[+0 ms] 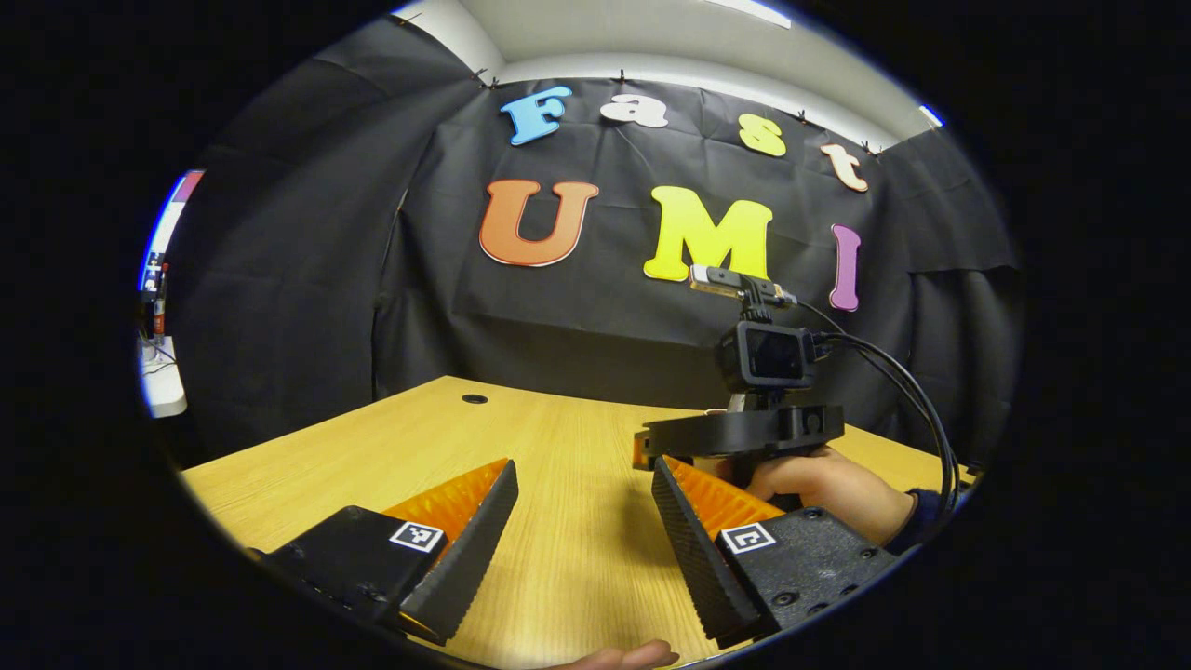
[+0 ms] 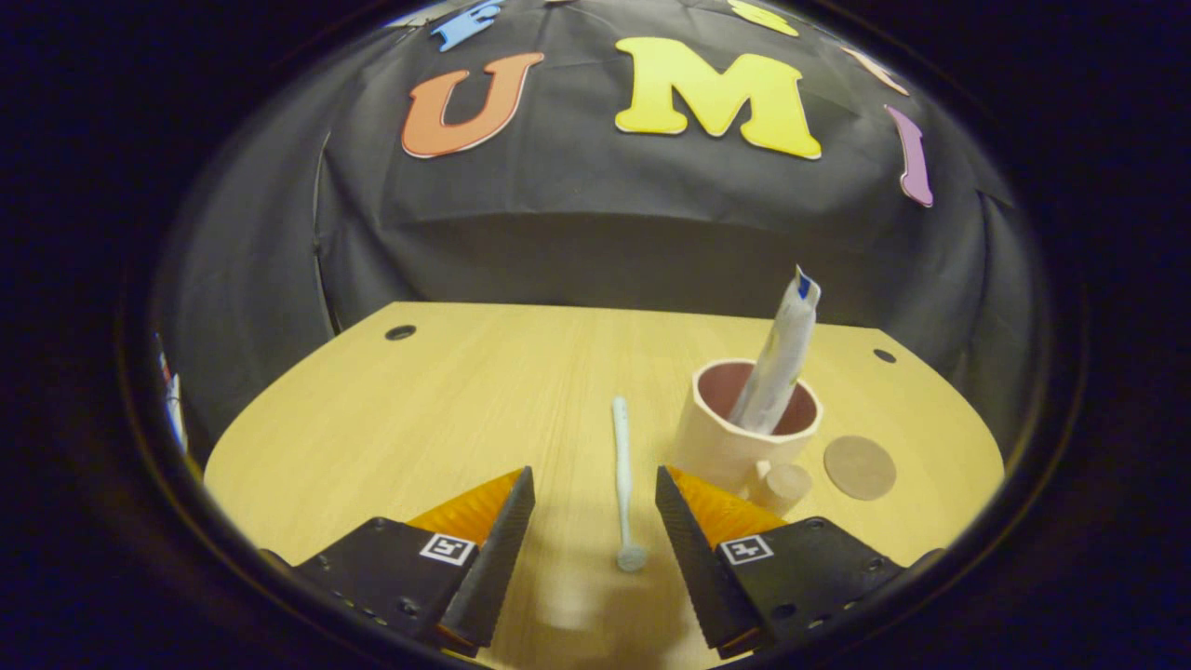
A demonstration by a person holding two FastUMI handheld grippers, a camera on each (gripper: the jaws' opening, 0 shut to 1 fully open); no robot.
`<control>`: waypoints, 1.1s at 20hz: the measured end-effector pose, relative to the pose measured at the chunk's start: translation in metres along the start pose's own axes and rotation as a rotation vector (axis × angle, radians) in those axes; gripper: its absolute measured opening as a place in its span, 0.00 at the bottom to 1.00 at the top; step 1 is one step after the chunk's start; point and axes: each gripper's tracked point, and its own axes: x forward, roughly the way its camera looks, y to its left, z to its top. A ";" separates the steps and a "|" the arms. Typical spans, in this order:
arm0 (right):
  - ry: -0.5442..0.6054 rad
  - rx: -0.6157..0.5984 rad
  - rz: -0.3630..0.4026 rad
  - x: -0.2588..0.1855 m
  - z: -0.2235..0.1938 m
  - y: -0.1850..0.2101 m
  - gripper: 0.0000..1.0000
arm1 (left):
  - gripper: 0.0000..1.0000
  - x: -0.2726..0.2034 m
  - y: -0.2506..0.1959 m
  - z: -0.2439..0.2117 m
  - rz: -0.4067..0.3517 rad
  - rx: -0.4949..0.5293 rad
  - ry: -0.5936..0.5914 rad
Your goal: Put the toothbrush and toothpaste on the desktop into the cup, then pick up the cup and place it on the coaster on the desktop.
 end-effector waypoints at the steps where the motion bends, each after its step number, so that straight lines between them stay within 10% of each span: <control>1: 0.018 -0.003 -0.001 0.002 -0.007 -0.003 0.80 | 0.92 -0.002 0.003 0.003 0.007 -0.001 -0.006; 17: 0.170 0.022 0.085 -0.002 -0.042 -0.009 0.46 | 0.93 -0.012 0.029 -0.001 0.041 -0.020 -0.031; 22: 0.174 0.018 0.101 0.001 -0.041 -0.005 0.15 | 0.93 -0.013 0.028 -0.001 0.042 -0.028 -0.034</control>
